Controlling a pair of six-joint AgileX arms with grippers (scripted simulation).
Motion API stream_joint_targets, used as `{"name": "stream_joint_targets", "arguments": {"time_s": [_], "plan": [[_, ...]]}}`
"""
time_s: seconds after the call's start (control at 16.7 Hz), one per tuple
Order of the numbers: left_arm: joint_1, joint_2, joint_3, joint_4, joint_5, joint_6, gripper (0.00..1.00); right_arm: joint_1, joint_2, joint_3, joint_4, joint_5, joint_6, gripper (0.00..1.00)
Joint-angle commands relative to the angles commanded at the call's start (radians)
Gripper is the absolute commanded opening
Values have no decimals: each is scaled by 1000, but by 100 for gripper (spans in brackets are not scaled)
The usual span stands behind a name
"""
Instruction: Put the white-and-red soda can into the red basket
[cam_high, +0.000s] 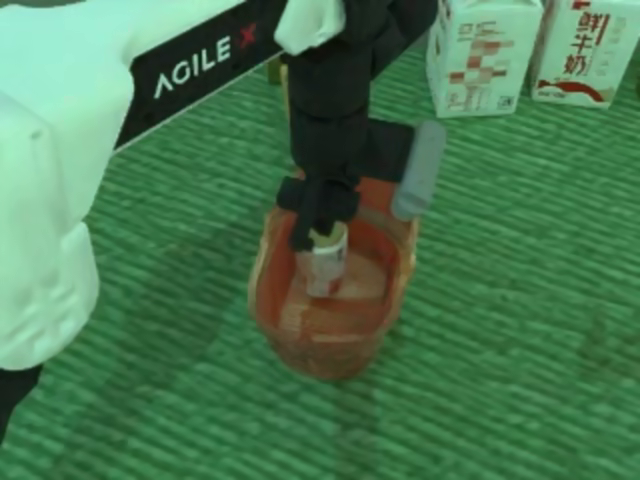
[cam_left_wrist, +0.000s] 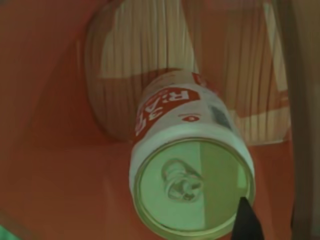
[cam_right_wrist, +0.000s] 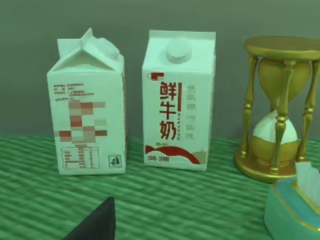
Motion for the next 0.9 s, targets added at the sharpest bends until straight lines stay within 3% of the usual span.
{"name": "stream_joint_targets", "arguments": {"time_s": [0.36,0.9], "plan": [[2,1,2,-3,-1,2,0,0,0,0,0,0,0,100],[56,-11,181,-193,0,36,0,0,0,0,0,0,0,100]]}}
